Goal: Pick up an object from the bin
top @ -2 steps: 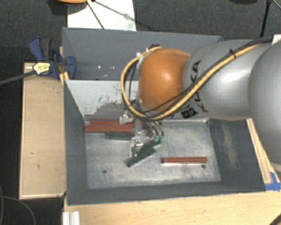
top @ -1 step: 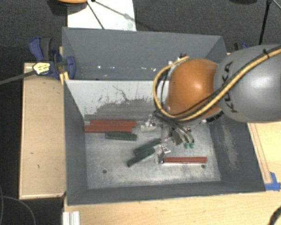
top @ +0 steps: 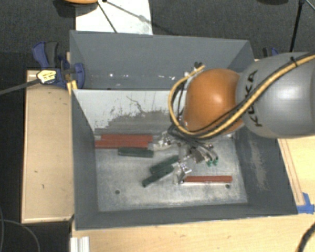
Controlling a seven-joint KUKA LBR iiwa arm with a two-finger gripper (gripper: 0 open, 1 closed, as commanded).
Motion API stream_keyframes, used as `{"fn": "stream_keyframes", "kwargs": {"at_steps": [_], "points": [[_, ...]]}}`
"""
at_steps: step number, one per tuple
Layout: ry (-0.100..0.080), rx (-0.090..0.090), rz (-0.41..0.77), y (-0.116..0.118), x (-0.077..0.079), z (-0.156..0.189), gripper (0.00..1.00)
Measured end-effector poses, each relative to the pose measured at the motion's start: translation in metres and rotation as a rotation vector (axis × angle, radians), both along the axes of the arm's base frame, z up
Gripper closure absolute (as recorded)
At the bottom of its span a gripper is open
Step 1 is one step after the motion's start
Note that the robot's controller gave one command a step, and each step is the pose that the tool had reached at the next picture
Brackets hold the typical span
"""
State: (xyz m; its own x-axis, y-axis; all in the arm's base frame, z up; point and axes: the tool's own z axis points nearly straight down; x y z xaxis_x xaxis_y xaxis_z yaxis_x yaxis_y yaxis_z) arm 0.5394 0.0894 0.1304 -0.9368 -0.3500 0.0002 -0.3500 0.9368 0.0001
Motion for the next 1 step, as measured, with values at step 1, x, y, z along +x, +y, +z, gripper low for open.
{"fn": "stream_keyframes", "kwargs": {"at_steps": [1], "points": [[-0.017,0.006,0.031,0.0082,0.0230,-0.0532,0.00]]}}
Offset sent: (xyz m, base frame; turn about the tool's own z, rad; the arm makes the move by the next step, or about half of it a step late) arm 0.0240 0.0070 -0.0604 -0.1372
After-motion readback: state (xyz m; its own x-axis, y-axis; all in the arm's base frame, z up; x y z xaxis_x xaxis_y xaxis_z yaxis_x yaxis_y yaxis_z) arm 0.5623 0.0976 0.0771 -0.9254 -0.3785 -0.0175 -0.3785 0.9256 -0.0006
